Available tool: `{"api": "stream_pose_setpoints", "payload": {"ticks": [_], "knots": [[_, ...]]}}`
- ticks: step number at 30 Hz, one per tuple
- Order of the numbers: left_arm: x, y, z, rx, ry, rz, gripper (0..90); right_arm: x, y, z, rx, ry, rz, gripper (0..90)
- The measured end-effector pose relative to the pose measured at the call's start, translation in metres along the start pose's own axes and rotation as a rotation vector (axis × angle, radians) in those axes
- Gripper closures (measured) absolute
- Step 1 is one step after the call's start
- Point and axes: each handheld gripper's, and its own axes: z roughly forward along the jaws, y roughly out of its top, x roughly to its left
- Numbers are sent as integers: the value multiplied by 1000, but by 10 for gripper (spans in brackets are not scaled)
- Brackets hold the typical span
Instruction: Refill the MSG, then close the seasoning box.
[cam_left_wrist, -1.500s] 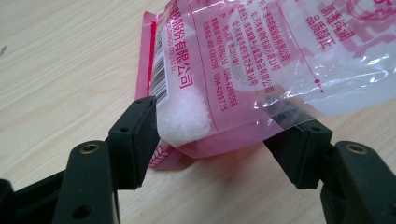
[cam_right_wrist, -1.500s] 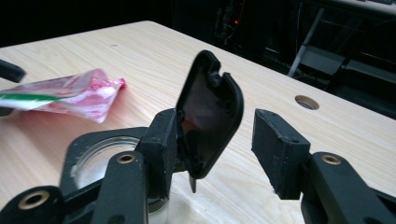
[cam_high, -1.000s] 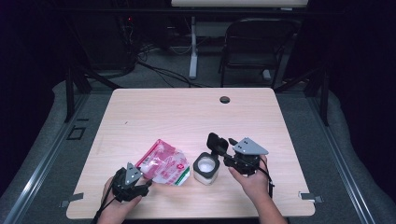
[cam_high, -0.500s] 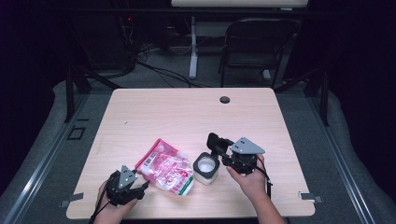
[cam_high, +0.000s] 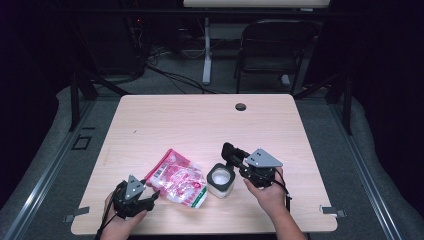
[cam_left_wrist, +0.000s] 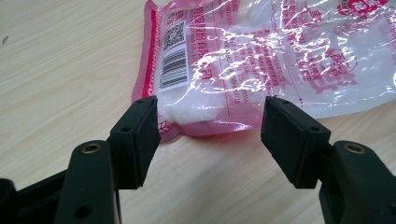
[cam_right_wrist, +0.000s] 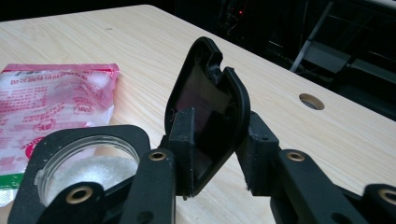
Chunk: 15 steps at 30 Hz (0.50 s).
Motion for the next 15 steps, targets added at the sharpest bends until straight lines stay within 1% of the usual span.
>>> {"api": "stream_pose_setpoints", "payload": {"ticks": [4,7,9,12,15], "knots": [[0,1,0,-6,-3,-2,371,0,0,0,-5,1,0,698],[1,2,-1,-14,4,-2,371,1,0,-1,1,-4,-18,702],[2,3,-1,-23,1,-11,371,2,1,-2,1,-10,-32,701],[2,5,-2,-27,3,-13,371,3,1,-3,2,-15,-48,703],[3,4,-2,-25,2,-7,371,5,1,-5,4,-24,-69,708]]}}
